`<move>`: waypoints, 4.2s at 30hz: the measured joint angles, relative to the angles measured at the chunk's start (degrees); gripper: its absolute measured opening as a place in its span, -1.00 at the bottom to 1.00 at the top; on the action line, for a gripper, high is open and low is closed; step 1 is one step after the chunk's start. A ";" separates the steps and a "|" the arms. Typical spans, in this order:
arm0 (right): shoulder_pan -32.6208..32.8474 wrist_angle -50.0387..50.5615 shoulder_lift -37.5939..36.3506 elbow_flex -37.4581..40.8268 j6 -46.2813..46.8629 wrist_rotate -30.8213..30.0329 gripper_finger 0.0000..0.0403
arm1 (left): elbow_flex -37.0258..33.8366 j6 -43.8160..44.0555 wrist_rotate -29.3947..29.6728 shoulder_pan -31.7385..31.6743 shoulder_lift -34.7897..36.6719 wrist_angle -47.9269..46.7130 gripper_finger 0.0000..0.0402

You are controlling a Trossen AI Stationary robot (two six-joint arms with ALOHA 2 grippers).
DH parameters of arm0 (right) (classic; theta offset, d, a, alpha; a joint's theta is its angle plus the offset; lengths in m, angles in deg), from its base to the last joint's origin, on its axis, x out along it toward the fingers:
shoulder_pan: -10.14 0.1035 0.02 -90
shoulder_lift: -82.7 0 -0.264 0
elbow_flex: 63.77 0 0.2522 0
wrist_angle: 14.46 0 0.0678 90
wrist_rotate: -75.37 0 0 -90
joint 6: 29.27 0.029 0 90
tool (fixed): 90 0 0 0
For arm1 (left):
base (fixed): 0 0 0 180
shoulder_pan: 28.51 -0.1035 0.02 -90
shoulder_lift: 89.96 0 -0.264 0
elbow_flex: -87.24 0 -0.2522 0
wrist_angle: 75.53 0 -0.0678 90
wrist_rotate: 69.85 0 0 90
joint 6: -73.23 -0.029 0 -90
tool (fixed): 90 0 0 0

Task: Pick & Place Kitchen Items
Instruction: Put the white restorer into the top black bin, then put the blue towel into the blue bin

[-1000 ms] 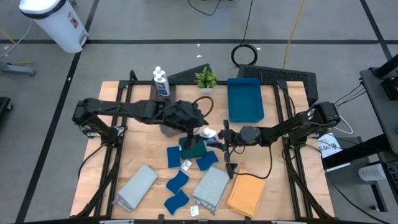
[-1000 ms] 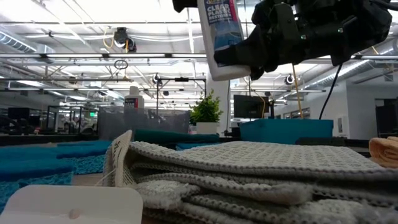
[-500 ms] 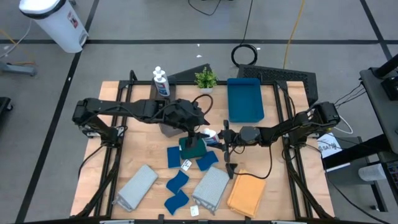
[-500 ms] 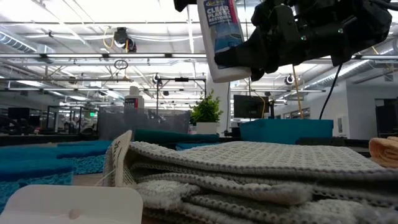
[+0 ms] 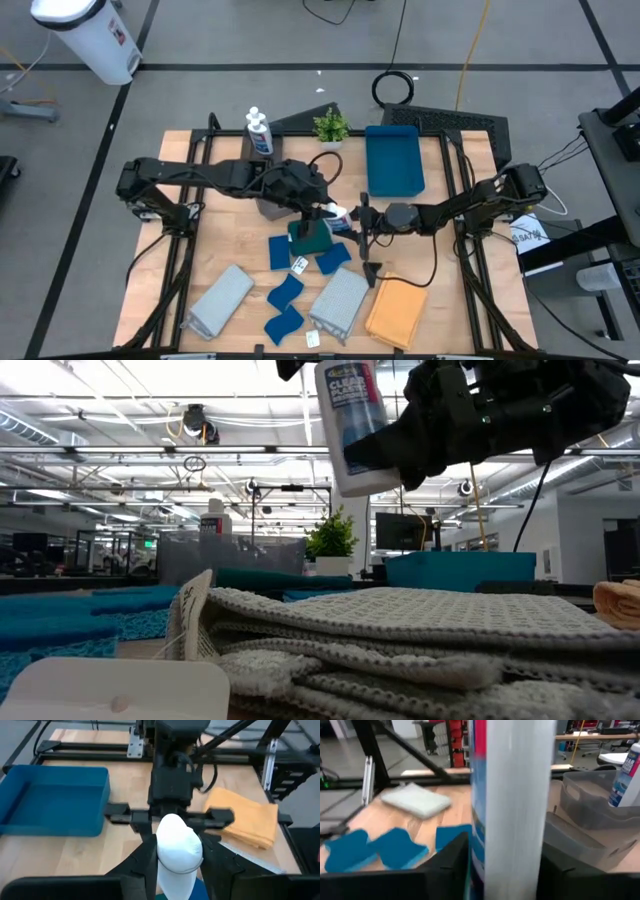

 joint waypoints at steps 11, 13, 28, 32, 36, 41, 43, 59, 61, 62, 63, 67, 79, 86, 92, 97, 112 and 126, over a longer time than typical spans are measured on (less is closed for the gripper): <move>-0.89 0.16 -1.66 -0.05 0.18 -0.43 0.47 | -0.02 0.70 8.71 -2.09 8.33 -9.60 -0.43; -0.98 0.43 -1.58 -0.02 0.14 0.00 0.53 | 0.00 0.87 12.30 -3.22 10.00 -11.58 -0.43; -1.01 1.40 -1.60 0.01 0.04 -0.17 0.58 | -2.45 9.67 21.63 -22.19 13.68 -21.09 -0.43; -1.01 1.39 -1.60 0.03 0.04 -0.17 0.58 | -6.89 11.29 21.83 -26.79 13.48 -18.96 -0.43; -1.01 1.84 -1.60 0.03 0.04 -0.17 0.58 | -12.84 12.77 20.74 -30.42 14.08 -15.03 -0.43; -1.01 1.99 -1.60 0.03 0.04 -0.19 0.57 | -18.76 12.86 21.07 -33.14 14.35 -10.76 -0.43; -1.01 1.99 -1.60 0.03 0.14 -0.19 0.56 | -20.23 13.30 20.66 -34.01 14.39 -9.63 -0.43; -1.01 3.13 -1.58 0.05 1.29 -0.19 0.55 | -30.31 14.04 20.78 -36.17 16.91 -0.65 -0.43; -1.01 3.11 -1.58 0.05 1.30 -0.19 0.55 | -31.46 14.08 20.46 -36.49 18.32 -0.61 -0.43; -1.01 3.11 -1.58 0.05 1.30 -0.19 0.55 | -31.96 14.12 20.16 -36.66 19.03 -0.71 -0.43; -1.01 3.11 -1.58 0.05 1.30 -0.19 0.56 | -32.49 14.15 20.13 -36.79 19.50 -0.71 -0.43; -1.01 3.09 -1.58 0.05 1.30 -0.20 0.56 | -34.86 14.73 20.55 -37.13 20.82 -0.81 -0.43; -1.01 3.04 -1.58 0.05 1.30 -0.21 0.55 | -36.33 15.70 21.11 -37.44 20.79 -0.32 -0.20; -1.01 3.04 -1.58 0.07 1.30 -0.21 0.55 | -36.52 15.49 21.08 -37.44 20.70 -1.09 0.24; -1.01 3.04 -1.58 0.07 1.30 -0.21 0.56 | -36.47 13.31 21.08 -37.44 22.51 -1.00 0.32; -1.01 3.04 -1.58 0.07 1.29 -0.21 0.56 | -36.44 12.05 21.06 -37.44 26.26 -0.85 0.28; -1.02 3.04 -1.57 0.07 1.28 -0.21 0.56 | -36.35 18.15 18.45 -37.40 45.32 -0.77 0.29; -1.01 3.09 -1.57 0.07 1.30 -0.21 0.56 | -37.72 10.24 7.34 -33.28 59.70 -3.06 0.31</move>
